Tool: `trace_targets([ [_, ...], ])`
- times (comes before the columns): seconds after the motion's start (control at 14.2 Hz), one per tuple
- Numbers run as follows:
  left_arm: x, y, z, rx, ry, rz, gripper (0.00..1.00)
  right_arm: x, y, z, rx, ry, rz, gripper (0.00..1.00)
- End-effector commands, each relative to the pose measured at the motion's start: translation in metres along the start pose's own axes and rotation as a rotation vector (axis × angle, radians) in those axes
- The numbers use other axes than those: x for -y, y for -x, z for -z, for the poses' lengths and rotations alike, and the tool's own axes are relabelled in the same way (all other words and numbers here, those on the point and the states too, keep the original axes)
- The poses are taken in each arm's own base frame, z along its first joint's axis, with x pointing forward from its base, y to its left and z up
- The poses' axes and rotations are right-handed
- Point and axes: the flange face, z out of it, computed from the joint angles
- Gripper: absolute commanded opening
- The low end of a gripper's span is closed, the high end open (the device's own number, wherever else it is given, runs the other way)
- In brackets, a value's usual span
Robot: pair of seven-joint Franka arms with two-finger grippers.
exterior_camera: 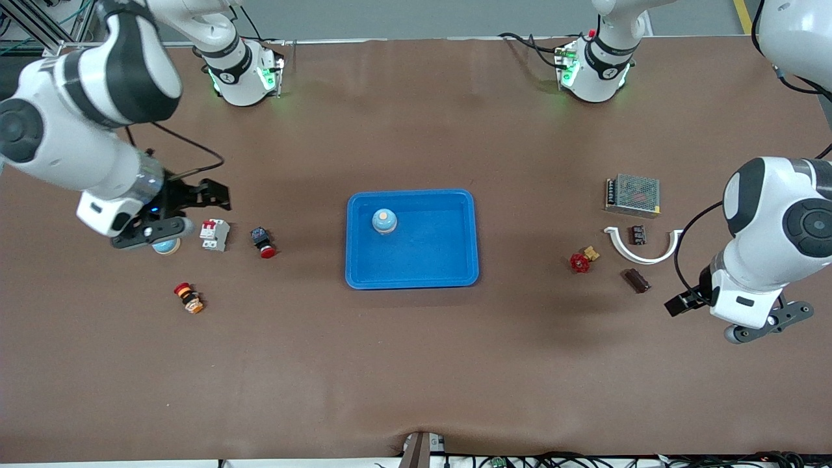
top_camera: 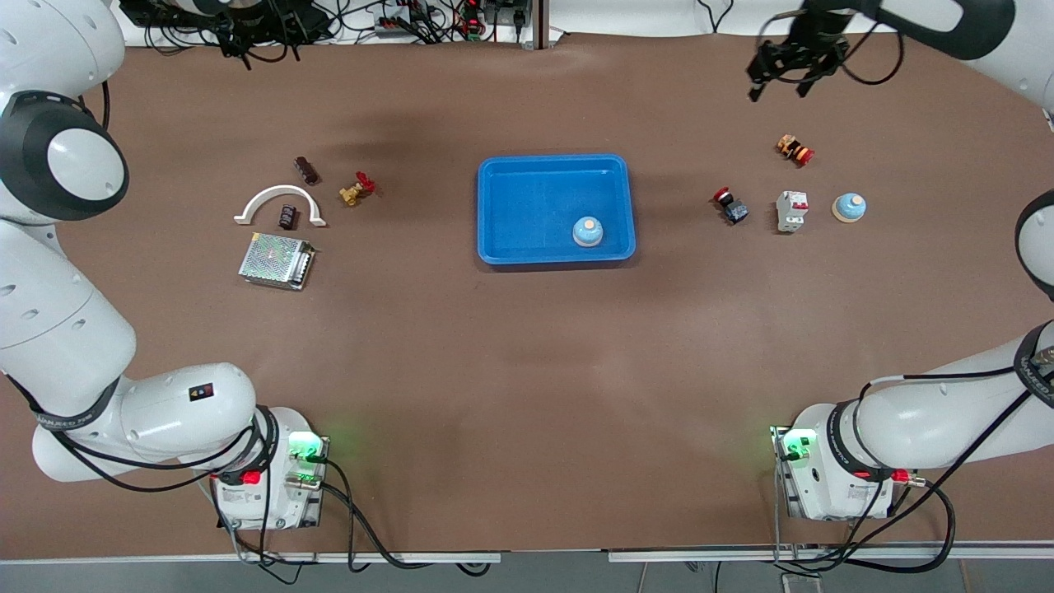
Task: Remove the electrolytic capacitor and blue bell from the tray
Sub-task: 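Return the right gripper to the tray while the left gripper withdraws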
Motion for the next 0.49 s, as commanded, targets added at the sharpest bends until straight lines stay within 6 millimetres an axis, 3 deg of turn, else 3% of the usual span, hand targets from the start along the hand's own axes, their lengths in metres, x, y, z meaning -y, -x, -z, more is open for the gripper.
trace_targets([
  [0.0,-0.005,0.002,0.026,0.051,0.006,-0.042,1.00,0.068,0.012,-0.003,0.002,0.009,-0.130,1.00],
  [0.21,-0.009,0.008,0.056,0.041,0.001,-0.151,1.00,0.126,0.020,-0.015,-0.039,0.006,-0.217,1.00],
  [0.42,0.002,0.016,0.099,0.023,0.063,-0.189,1.00,0.164,0.024,-0.033,-0.075,0.022,-0.256,1.00],
])
